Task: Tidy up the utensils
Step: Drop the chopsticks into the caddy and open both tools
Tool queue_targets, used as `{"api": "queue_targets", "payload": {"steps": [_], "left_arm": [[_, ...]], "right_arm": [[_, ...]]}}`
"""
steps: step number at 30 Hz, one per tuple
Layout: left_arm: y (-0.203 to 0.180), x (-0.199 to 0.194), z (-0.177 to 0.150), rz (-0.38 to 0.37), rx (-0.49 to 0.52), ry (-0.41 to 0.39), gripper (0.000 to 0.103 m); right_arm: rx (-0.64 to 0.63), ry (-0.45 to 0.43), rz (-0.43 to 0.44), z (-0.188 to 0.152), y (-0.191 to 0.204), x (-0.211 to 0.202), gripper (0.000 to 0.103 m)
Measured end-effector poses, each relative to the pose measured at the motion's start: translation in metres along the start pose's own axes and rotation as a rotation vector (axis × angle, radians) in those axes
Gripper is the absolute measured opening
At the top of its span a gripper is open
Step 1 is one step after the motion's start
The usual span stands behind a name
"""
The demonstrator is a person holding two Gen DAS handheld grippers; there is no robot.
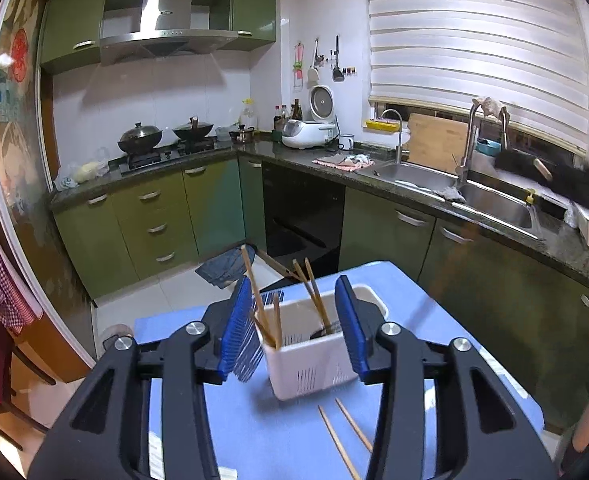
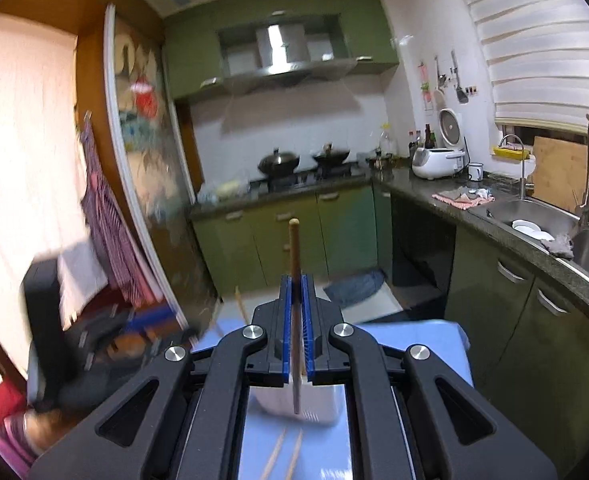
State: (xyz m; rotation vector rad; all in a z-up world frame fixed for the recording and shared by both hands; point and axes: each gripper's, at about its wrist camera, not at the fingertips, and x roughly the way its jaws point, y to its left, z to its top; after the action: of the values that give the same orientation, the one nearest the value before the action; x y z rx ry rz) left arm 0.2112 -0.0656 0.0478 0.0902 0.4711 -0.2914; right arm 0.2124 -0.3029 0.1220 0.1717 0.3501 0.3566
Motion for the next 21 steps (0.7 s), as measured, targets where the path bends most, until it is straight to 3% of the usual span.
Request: {"api": "queue_targets", "payload": {"steps": [6,14,18,21], "left_arm": [[0.002,-0.011,-0.016,-0.005,0.006,0.033,0.048],[0.009,0.0,-0.037,-0.026,-0.008,0.119,0.05],[0.007,0.012,-0.049,-0.03,-0.015,0.179,0.05],[0.003,0.025,-0.06,-0.036,-0.012,0.235,0.05]], "right_arm": [[0.032,0.018,-0.062,0.013,-0.015,0.057,0.006],[0.025,0.158,-0.111,-0.022,-0.032,0.126,0.006],[0.01,0.171,-0.112,-0.033,-0.033,0.131,0.015],[-0.009,0.148,-0.108,-0.039,-0.03,0.115,0.016]]}}
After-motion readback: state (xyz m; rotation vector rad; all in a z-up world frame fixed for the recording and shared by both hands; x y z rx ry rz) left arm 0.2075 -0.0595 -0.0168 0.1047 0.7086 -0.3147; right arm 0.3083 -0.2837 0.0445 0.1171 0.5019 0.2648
